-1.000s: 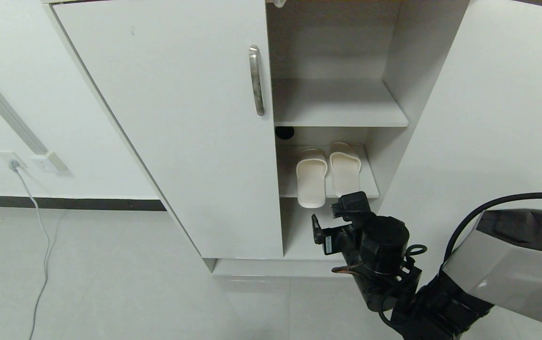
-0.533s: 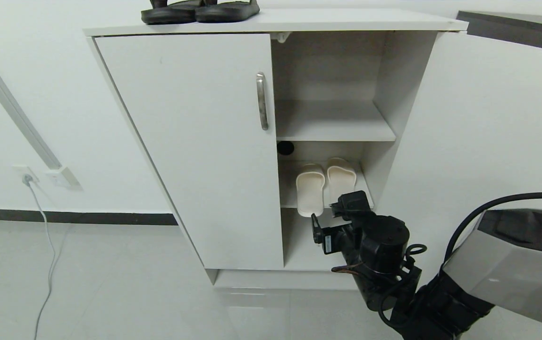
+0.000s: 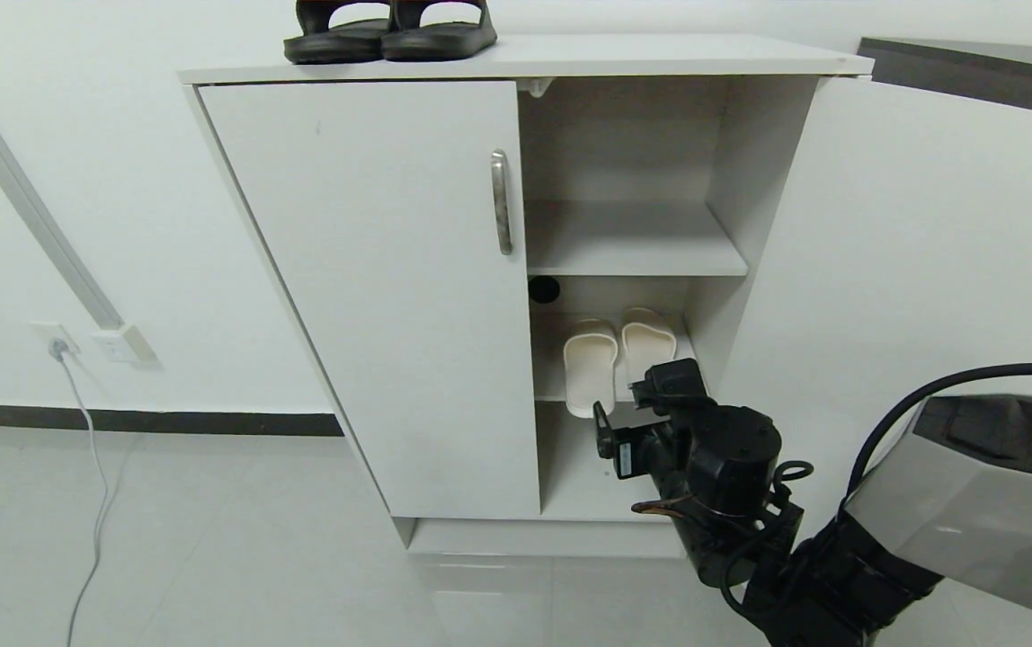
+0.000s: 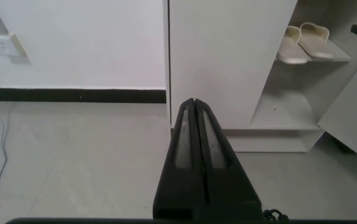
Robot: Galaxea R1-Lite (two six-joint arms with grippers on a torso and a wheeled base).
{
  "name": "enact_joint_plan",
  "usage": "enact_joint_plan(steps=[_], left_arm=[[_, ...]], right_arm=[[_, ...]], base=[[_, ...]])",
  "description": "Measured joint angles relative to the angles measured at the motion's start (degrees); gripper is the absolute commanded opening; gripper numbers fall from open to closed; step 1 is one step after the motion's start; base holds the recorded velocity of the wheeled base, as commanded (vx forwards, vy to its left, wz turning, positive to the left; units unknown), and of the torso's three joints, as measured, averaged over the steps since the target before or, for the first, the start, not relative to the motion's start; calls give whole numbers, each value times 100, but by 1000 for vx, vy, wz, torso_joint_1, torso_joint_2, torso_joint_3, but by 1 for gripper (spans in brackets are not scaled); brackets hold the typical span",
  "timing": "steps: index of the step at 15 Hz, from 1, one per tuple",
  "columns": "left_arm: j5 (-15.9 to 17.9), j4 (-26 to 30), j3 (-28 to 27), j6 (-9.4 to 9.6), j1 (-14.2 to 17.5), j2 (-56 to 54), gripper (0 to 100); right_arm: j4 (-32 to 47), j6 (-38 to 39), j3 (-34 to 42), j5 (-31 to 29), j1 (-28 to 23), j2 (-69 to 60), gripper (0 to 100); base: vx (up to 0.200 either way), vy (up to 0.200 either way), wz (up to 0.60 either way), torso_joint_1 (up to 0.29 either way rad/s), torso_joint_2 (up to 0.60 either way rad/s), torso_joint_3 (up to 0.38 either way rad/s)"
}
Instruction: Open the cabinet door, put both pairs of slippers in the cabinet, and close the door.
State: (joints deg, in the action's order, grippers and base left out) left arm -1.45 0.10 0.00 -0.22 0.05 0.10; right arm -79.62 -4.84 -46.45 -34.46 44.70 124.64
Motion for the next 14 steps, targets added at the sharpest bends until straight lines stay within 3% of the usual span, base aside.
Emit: enact_joint_plan(steps=[5, 14], left_arm=[[-2, 0, 0, -10, 2, 0, 0], [-10, -2, 0, -21, 0, 0, 0]], right_arm=[[0, -16, -2, 1, 2, 0, 100], [2, -13, -2, 0, -5, -9, 100]], base=[[0, 0, 0, 0, 0, 0], [0, 200, 0, 3, 1, 2]])
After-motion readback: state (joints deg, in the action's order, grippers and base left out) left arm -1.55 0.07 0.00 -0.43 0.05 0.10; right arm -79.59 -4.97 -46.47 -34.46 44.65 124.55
